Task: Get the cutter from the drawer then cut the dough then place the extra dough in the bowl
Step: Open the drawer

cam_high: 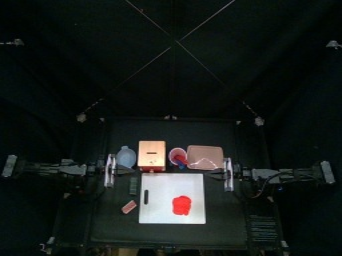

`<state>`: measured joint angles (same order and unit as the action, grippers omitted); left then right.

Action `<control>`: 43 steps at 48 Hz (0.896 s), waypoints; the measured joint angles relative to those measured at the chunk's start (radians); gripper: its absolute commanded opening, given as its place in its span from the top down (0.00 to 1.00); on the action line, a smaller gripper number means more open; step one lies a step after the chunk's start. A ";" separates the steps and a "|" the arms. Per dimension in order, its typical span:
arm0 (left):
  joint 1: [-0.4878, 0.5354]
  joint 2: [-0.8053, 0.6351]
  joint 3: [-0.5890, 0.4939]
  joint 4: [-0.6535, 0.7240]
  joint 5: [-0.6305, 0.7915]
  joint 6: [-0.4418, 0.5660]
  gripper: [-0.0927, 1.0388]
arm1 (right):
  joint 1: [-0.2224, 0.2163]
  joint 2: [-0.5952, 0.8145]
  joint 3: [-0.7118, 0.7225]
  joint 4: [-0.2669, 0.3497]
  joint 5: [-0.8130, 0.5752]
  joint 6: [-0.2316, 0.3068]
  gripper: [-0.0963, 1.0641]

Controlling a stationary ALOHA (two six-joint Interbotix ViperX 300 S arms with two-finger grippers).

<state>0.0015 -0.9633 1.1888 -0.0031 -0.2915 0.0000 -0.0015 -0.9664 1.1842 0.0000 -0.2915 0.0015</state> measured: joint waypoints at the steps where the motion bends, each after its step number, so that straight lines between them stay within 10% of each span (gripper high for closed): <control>1: 0.000 0.000 0.000 0.000 0.000 0.000 0.98 | 0.000 0.000 0.000 0.000 0.000 0.000 0.91; 15: -0.052 0.210 0.025 -0.202 -0.195 -0.021 0.86 | -0.101 0.206 -0.133 0.091 -0.058 0.015 0.89; 33: -0.130 0.382 0.023 -0.758 -0.196 -0.256 0.15 | -0.247 0.813 -0.557 0.071 -0.057 0.017 0.89; 43: -0.132 0.534 0.006 -0.945 -0.193 -0.293 0.12 | -0.281 1.101 -0.842 0.061 0.166 0.017 0.89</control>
<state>-0.1304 -0.4295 1.1950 -0.9480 -0.4847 -0.2930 -0.2823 0.1350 0.3421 0.0614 -0.1258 0.0184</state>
